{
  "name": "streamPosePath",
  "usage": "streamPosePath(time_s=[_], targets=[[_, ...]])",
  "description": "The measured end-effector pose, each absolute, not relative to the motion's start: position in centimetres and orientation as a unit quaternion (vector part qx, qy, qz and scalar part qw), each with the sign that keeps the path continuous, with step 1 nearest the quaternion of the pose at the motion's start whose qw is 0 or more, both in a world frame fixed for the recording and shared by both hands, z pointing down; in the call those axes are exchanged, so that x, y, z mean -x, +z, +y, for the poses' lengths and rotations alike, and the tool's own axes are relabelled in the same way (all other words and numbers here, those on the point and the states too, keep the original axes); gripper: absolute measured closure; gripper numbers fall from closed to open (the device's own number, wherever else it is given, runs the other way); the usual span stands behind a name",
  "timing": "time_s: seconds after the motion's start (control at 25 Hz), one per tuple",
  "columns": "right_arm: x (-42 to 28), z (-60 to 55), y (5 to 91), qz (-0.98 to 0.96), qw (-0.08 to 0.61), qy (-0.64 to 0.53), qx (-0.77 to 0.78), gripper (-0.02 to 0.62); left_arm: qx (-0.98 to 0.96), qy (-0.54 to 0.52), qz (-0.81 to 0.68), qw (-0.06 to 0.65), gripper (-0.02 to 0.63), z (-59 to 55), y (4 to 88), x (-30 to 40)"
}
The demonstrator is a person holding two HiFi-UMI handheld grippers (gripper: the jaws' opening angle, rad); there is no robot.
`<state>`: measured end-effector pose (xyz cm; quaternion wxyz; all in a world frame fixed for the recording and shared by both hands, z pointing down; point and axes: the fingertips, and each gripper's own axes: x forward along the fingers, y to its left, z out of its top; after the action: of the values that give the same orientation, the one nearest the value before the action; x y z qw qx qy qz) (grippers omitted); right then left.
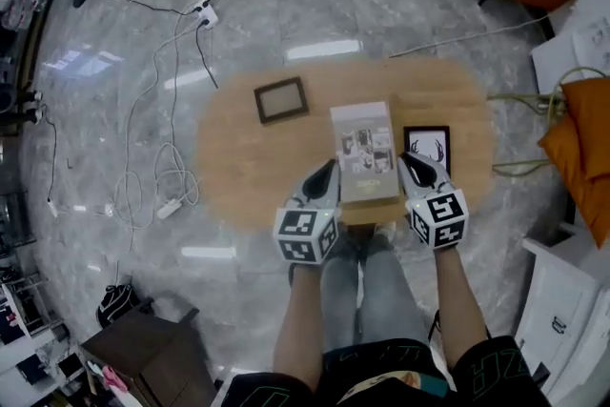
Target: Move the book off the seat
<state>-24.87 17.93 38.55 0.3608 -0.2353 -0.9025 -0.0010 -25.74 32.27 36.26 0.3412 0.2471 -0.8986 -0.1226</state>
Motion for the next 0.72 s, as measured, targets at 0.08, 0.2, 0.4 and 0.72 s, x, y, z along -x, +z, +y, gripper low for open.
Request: streamPosePath(time_s=[0.08, 0.2, 0.4, 0.72], targets=[[27.3, 18.5, 33.8, -0.915, 0.324, 0.002, 0.241, 0.591, -0.246, -0.114, -0.913, 0.306, 0.595, 32.7, 31.5, 27.9], [29.9, 18.9, 27.5, -0.932, 0.282, 0.027, 0.224, 0.592, -0.248, -0.079, -0.929, 0.264, 0.597, 33.7, 25.3, 30.6], [32.7, 20.1, 17.0, -0.955, 0.201, 0.076, 0.203, 0.592, -0.214, -0.064, -0.952, 0.209, 0.597, 37.2, 16.4, 33.7], [34.3, 20.5, 5.9, -0.973, 0.116, 0.055, 0.191, 0.592, -0.185, -0.046, -0.975, 0.113, 0.595, 36.8, 7.3, 35.2]])
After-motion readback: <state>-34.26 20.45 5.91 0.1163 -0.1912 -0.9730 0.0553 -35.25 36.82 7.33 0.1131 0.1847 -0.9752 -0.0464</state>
